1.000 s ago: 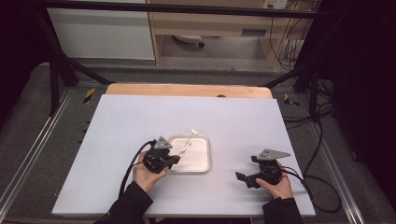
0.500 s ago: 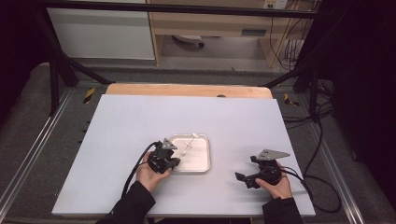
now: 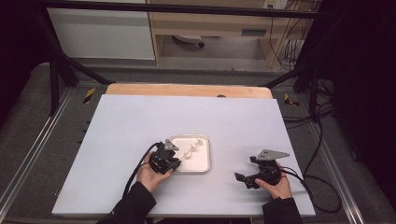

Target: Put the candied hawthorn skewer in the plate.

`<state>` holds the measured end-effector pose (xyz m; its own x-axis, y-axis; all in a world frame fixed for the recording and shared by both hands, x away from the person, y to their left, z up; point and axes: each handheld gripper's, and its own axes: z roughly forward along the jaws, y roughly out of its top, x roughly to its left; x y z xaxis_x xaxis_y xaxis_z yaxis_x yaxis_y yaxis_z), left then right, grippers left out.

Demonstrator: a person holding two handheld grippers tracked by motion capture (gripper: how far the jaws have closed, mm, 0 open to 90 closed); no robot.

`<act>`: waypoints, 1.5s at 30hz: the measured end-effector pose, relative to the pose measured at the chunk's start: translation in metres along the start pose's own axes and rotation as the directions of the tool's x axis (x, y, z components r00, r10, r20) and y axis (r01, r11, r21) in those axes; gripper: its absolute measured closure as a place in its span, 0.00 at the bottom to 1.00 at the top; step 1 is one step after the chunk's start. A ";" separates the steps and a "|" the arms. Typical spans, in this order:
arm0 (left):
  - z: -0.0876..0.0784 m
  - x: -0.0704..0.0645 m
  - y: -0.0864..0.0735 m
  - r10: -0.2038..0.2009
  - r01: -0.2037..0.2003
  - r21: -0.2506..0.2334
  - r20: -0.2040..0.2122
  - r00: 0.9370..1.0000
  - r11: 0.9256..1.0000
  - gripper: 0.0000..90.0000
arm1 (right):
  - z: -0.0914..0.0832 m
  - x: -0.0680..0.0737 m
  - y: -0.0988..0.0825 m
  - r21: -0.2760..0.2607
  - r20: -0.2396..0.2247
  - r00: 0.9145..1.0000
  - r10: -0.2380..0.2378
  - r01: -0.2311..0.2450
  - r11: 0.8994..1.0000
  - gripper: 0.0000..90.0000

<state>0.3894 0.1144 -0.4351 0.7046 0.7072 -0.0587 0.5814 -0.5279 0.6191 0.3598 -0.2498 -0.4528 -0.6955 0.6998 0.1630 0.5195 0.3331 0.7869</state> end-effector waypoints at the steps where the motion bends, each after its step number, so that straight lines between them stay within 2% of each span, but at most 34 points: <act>1: -0.001 0.000 0.000 0.005 -0.005 -0.004 0.002 1.000 1.000 0.87 | 0.000 0.000 0.000 0.000 0.000 1.000 0.000 0.000 1.000 0.01; 11: -0.024 0.006 -0.004 0.031 -0.031 -0.083 -0.004 1.000 0.996 0.58 | 0.000 0.000 0.000 0.000 0.000 1.000 0.003 -0.003 1.000 0.01; 18: -0.042 0.011 -0.012 0.055 -0.055 -0.088 -0.002 0.999 0.995 0.37 | 0.000 0.000 0.000 -0.001 0.000 1.000 0.005 -0.005 1.000 0.01; 21: -0.048 0.015 -0.019 0.054 -0.054 -0.101 -0.007 0.999 0.993 0.32 | -0.001 0.001 0.000 -0.002 0.002 1.000 0.008 -0.008 1.000 0.01; 25: -0.052 0.024 -0.031 0.020 -0.020 -0.109 0.004 1.000 0.994 0.24 | -0.001 0.001 0.000 0.002 0.001 1.000 0.009 -0.009 1.000 0.01; 32: -0.059 0.039 -0.059 -0.018 0.016 -0.111 -0.016 1.000 0.994 0.16 | -0.001 0.001 0.000 0.004 0.004 1.000 0.007 -0.007 1.000 0.01; 33: -0.059 0.042 -0.062 -0.008 0.005 -0.125 -0.016 1.000 0.992 0.16 | -0.001 0.001 0.000 0.005 0.005 1.000 0.008 -0.008 1.000 0.01; 35: -0.061 0.047 -0.070 -0.014 0.012 -0.133 -0.018 1.000 0.991 0.14 | -0.001 0.001 0.000 0.007 0.005 1.000 0.009 -0.009 1.000 0.01; 42: -0.071 0.061 -0.093 -0.075 0.069 -0.146 -0.034 0.997 0.987 0.11 | -0.001 0.001 -0.001 0.010 0.012 1.000 0.004 -0.004 1.000 0.01; 45: -0.074 0.065 -0.101 -0.087 0.082 -0.160 -0.024 0.996 0.984 0.10 | -0.001 0.002 -0.001 0.008 0.012 1.000 0.005 -0.005 1.000 0.01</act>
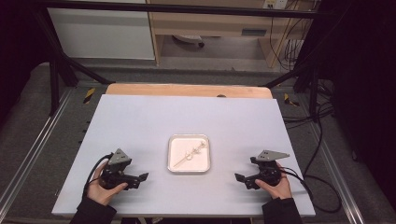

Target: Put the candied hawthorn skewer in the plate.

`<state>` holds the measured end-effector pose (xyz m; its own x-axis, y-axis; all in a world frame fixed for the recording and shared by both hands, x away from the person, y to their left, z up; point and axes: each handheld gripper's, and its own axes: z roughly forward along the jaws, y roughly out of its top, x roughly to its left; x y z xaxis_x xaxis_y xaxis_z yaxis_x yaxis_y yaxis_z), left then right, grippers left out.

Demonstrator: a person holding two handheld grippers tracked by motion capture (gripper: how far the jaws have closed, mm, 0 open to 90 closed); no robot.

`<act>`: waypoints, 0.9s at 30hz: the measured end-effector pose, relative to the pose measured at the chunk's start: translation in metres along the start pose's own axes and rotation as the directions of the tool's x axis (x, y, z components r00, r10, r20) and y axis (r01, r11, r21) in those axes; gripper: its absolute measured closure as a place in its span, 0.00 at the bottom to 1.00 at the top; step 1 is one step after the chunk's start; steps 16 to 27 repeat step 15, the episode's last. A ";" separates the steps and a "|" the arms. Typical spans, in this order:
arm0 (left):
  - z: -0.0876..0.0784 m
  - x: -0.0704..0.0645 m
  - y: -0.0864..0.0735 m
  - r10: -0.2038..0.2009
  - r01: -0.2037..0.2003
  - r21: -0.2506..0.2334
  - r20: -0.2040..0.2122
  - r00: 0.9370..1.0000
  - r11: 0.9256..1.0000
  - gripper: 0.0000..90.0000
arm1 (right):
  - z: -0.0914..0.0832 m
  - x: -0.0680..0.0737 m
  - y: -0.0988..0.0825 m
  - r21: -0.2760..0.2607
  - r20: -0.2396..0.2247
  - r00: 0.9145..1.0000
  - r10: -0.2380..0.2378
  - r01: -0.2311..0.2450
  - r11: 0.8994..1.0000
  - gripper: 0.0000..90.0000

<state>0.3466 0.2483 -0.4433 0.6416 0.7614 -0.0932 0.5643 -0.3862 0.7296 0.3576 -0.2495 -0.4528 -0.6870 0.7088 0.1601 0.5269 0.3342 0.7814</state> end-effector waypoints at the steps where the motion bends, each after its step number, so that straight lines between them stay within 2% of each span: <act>1: -0.001 0.001 -0.002 -0.006 0.006 -0.002 -0.001 1.000 1.000 0.10 | 0.000 0.000 0.000 0.000 0.002 1.000 -0.002 0.002 1.000 0.01; 10: -0.003 0.008 -0.010 -0.025 0.025 -0.003 -0.009 1.000 1.000 0.10 | -0.001 0.001 -0.001 0.006 0.000 1.000 -0.006 0.006 1.000 0.01; 27: -0.003 0.008 -0.010 -0.022 0.022 -0.001 -0.004 1.000 1.000 0.10 | -0.001 0.000 -0.001 0.004 -0.001 1.000 -0.007 0.007 1.000 0.01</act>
